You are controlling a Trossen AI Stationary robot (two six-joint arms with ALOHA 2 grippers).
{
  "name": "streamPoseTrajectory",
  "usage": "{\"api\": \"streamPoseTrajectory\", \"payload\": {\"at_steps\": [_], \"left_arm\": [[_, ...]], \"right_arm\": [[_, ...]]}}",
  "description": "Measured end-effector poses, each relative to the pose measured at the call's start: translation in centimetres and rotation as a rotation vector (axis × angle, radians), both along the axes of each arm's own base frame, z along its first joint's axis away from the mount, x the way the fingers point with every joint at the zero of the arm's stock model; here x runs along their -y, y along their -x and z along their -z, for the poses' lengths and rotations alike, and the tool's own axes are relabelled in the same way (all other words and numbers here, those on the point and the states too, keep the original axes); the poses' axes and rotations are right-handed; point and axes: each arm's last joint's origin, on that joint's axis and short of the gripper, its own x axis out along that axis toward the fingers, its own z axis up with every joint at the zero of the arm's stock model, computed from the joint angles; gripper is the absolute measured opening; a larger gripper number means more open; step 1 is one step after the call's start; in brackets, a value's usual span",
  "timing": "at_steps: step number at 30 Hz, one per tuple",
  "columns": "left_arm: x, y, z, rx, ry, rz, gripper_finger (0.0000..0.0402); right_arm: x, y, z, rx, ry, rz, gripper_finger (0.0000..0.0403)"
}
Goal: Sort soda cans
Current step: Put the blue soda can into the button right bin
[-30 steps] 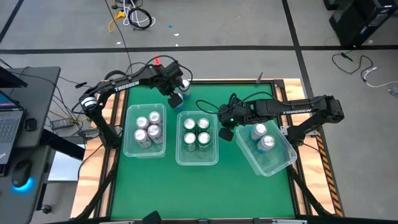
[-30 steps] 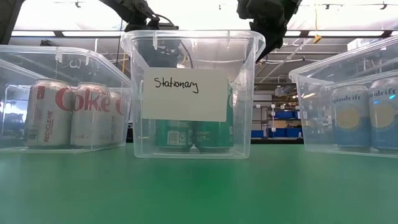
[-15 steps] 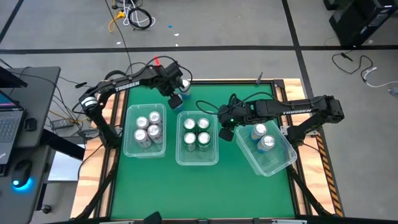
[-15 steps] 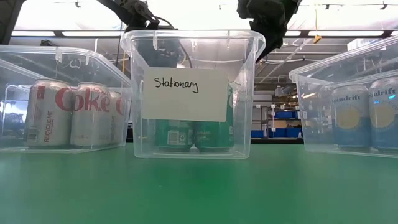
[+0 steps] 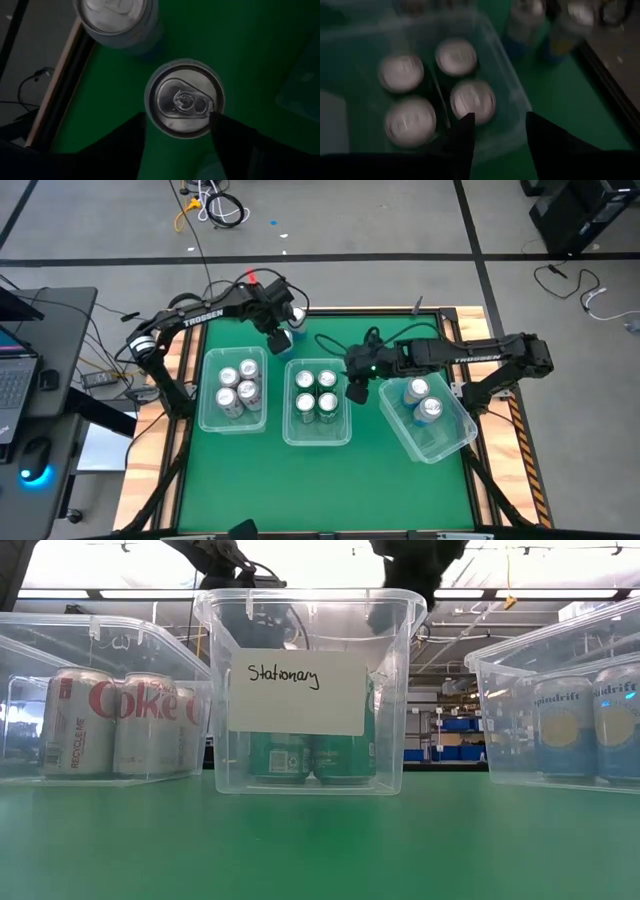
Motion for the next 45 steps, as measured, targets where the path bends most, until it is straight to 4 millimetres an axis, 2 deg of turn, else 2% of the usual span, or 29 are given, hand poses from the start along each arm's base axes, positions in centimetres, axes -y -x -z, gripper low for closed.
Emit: {"api": "streamPoseTrajectory", "payload": {"at_steps": [6, 10, 12, 16, 21, 28, 34, 38, 42, 45], "left_arm": [[-0.6, 0.6, 0.2, 0.001, 0.011, -0.016, 0.0125], [-1.4, 1.2, 1.0, 0.032, 0.051, -0.015, 0.0040], [-1.8, 1.5, 1.2, 0.056, 0.073, -0.022, 0.0011], [-2.4, 1.8, 1.3, 0.095, 0.097, -0.006, 0.0011], [-2.7, 1.5, 1.4, 0.150, 0.095, 0.030, 0.0003], [-2.8, 1.0, 2.8, 0.240, 0.092, 0.044, 0.0002], [-2.7, 0.0, 3.0, 0.368, 0.123, 0.081, 0.0001], [-2.4, 0.4, 2.1, 0.353, 0.106, 0.076, 0.0001], [-2.0, 1.5, -0.4, 0.351, 0.010, 0.057, 0.0001], [-1.4, 2.5, -0.5, 0.277, 0.027, 0.050, 0.0001]], "right_arm": [[1.7, -0.8, 0.2, 0.113, 0.043, -0.010, 0.0179], [3.4, -1.1, 1.4, 0.199, 0.013, -0.027, 0.0181], [4.2, -1.2, 2.0, 0.265, -0.016, -0.049, 0.0181], [5.1, -1.0, 3.6, 0.328, -0.046, -0.063, 0.0181], [5.7, -0.9, 4.3, 0.404, -0.035, -0.046, 0.0181], [6.2, -0.9, 4.1, 0.446, -0.020, -0.034, 0.0181], [6.8, -0.8, 3.9, 0.461, 0.008, -0.033, 0.0181], [7.2, -0.7, 3.9, 0.455, 0.011, -0.021, 0.0181], [7.6, -0.5, 4.0, 0.445, 0.011, -0.008, 0.0181], [7.7, -0.5, 4.0, 0.445, 0.012, -0.004, 0.0181]]}}
